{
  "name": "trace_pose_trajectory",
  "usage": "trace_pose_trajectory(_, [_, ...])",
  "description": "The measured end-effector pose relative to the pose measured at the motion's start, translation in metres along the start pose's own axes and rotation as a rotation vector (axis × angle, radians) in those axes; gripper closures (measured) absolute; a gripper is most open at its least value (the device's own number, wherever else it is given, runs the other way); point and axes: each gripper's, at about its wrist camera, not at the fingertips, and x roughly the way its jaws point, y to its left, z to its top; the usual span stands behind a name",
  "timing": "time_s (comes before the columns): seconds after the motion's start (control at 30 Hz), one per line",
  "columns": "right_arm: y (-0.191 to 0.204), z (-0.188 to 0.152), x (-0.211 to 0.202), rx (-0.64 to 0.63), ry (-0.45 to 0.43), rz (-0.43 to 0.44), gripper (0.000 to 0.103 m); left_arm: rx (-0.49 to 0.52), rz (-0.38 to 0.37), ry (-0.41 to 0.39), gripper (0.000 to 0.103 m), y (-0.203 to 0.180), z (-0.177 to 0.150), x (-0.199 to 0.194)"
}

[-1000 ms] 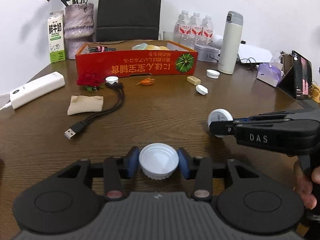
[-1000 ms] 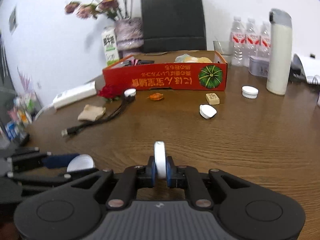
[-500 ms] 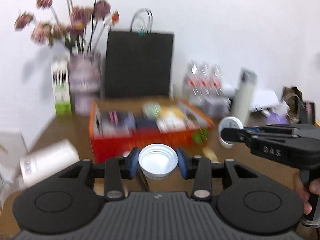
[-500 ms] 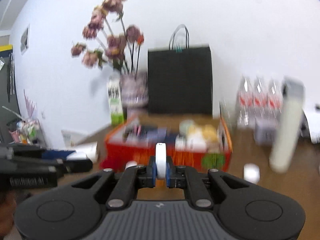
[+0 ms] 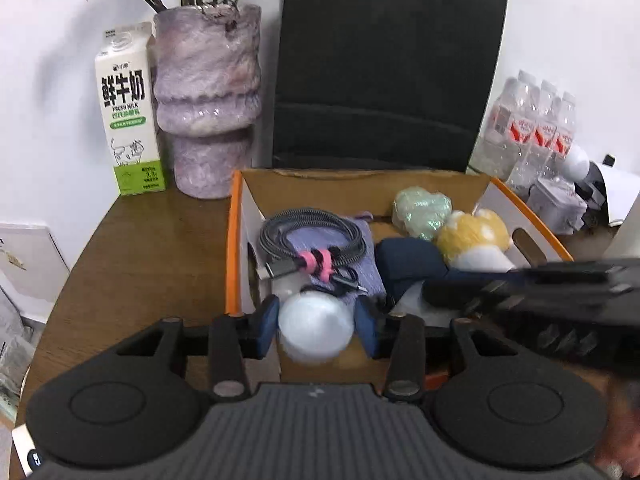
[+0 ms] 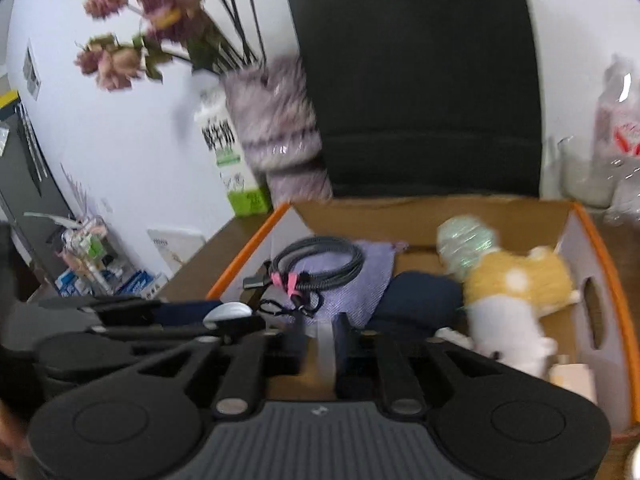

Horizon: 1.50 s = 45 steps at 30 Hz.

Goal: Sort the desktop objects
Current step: 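Carry the cap into the box with the left tool while the right tool drops its item in, then grasp the red rose with the left tool while the right tool grasps the white heart-shaped piece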

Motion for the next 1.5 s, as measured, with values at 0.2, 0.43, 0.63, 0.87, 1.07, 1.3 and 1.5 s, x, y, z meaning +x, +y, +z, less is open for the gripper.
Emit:
trace_pose_trajectory(0.2, [-0.007,-0.003,-0.020,0.054,-0.056,-0.010,0.069,-0.009,0.012,-0.030,0.043,0.009,0.001,-0.021])
trace_pose_trajectory(0.43, [-0.010,-0.051,-0.102,0.014,-0.147,-0.165,0.045,-0.111,0.105,-0.110,0.027,-0.005,-0.051,-0.079])
trace_pose_trajectory(0.63, [0.007,-0.152,-0.146,-0.023,-0.073,-0.274,0.038,-0.097,0.087,-0.117,0.016,-0.047,-0.154,-0.123])
trace_pose_trajectory(0.87, [0.024,-0.239,-0.177,-0.089,-0.056,-0.452,0.019,0.004,0.014,-0.051,0.010,-0.070,-0.223,-0.153])
trace_pose_trajectory(1.07, [0.026,-0.265,-0.194,-0.063,-0.032,-0.451,0.017,0.073,0.065,-0.119,0.003,-0.079,-0.252,-0.176])
trace_pose_trajectory(1.3, [0.035,-0.273,-0.196,-0.105,-0.044,-0.481,0.017,0.054,0.075,-0.123,0.003,-0.079,-0.254,-0.177])
trace_pose_trajectory(1.5, [0.047,-0.275,-0.193,-0.195,-0.065,-0.527,0.017,0.057,0.082,-0.128,0.003,-0.081,-0.254,-0.178])
